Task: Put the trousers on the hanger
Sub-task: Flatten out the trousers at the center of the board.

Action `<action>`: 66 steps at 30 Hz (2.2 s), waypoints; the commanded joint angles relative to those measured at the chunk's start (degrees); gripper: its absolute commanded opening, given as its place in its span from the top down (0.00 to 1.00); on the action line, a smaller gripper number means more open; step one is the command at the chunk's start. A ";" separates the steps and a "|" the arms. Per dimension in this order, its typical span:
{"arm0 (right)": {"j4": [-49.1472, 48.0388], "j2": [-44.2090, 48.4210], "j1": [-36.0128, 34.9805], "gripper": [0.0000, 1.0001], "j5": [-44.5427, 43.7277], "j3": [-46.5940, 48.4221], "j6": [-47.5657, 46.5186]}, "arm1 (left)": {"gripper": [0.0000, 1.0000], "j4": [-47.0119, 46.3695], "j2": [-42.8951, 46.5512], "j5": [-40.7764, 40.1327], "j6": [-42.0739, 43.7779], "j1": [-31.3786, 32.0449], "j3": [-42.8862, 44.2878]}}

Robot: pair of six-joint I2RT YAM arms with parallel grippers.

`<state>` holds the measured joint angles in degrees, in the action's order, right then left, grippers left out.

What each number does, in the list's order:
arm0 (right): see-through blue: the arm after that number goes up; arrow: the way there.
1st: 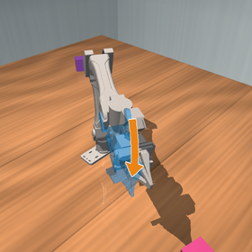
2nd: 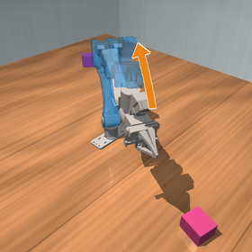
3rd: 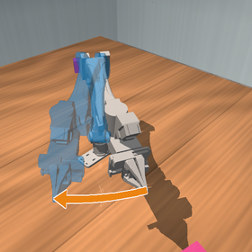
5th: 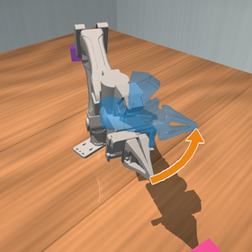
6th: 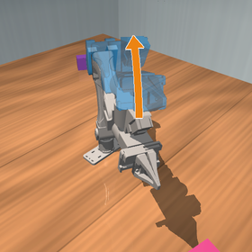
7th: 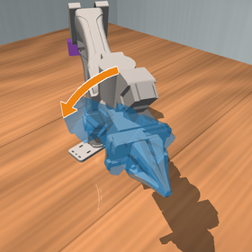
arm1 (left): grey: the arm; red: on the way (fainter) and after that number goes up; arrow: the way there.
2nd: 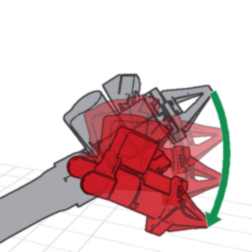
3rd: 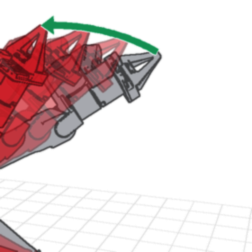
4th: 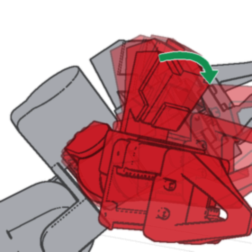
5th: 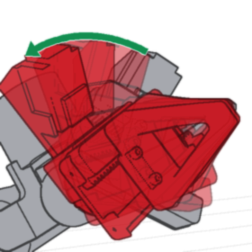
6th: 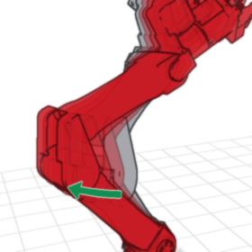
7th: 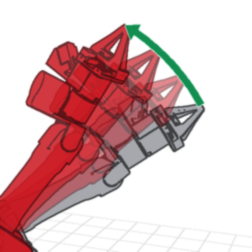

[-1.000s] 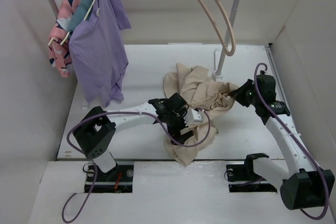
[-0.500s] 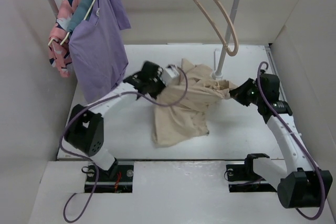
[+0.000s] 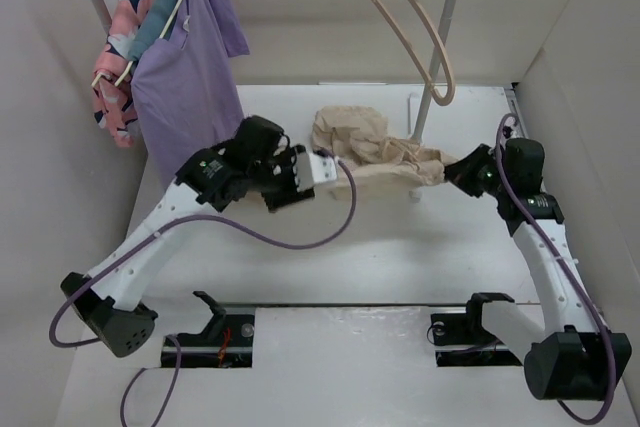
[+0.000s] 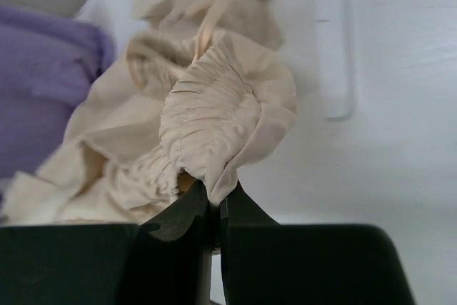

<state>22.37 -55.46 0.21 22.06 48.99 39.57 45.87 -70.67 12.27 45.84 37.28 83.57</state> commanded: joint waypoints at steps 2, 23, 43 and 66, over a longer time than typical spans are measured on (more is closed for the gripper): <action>6.53 1.06 5.14 1.00 -10.18 -0.05 -3.01 | 0.36 16.88 0.27 14.25 2.85 5.43 -8.15; 8.74 -1.67 12.71 1.00 -11.87 5.59 -8.72 | 0.12 -24.51 -13.60 -18.43 -4.54 -10.21 -34.70; 6.37 -1.67 13.24 1.00 -10.81 3.92 -9.86 | 1.00 3.77 7.47 -28.29 21.38 -21.20 -5.34; 9.62 -2.19 14.90 1.00 -15.91 9.71 -11.97 | 0.09 8.45 0.37 -18.59 4.78 -19.07 -30.90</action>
<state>33.08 -57.82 14.04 8.62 54.85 29.17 52.03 -69.73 -3.49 52.60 20.95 55.46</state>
